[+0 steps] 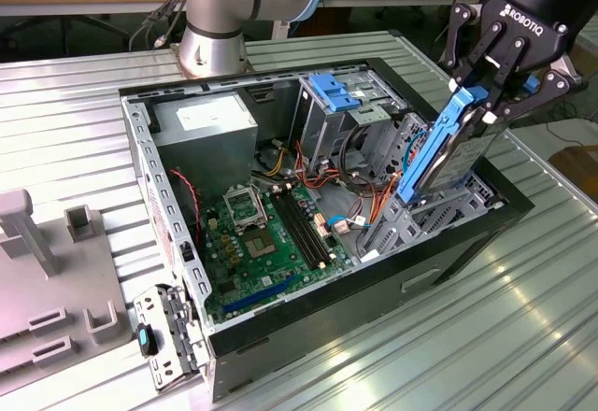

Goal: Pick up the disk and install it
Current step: 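Insert the disk into the insertion slot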

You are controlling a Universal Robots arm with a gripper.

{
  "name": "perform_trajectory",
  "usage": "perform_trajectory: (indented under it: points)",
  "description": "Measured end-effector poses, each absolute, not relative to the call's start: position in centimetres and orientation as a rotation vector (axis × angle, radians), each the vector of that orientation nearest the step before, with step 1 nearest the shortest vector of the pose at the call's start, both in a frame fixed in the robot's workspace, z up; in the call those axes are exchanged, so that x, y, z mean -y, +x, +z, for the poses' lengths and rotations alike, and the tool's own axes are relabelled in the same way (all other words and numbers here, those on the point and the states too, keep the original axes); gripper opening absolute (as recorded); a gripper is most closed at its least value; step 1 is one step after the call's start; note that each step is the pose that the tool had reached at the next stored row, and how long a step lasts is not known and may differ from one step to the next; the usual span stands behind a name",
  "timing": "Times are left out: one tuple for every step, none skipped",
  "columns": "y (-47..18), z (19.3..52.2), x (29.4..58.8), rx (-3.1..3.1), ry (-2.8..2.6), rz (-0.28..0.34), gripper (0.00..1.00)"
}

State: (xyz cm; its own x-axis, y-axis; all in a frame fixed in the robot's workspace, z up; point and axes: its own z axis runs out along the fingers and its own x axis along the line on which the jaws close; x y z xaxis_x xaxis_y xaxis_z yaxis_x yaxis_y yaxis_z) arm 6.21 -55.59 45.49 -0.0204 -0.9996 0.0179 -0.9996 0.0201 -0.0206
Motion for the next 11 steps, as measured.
perform_trajectory:
  points:
    - [6.21, 45.46, 55.59, -2.243, -2.197, -0.043, 0.37]
    - [6.22, 45.39, 55.59, -2.243, -2.197, -0.043, 0.37]
    - [6.23, 45.34, 55.59, -2.243, -2.197, -0.043, 0.37]
    - [6.24, 45.22, 55.59, -2.243, -2.197, -0.043, 0.37]
    - [6.25, 45.15, 55.59, -2.243, -2.197, -0.043, 0.37]
    - [6.26, 45.08, 55.59, -2.243, -2.198, -0.043, 0.37]
    - [6.27, 45.02, 55.59, -2.243, -2.198, -0.043, 0.37]
    - [6.27, 44.98, 55.59, -2.243, -2.198, -0.043, 0.37]
    - [6.28, 44.93, 55.59, -2.243, -2.198, -0.043, 0.37]
    - [6.28, 44.89, 55.59, -2.243, -2.198, -0.043, 0.37]
    - [6.28, 44.83, 55.59, -2.243, -2.197, -0.043, 0.37]
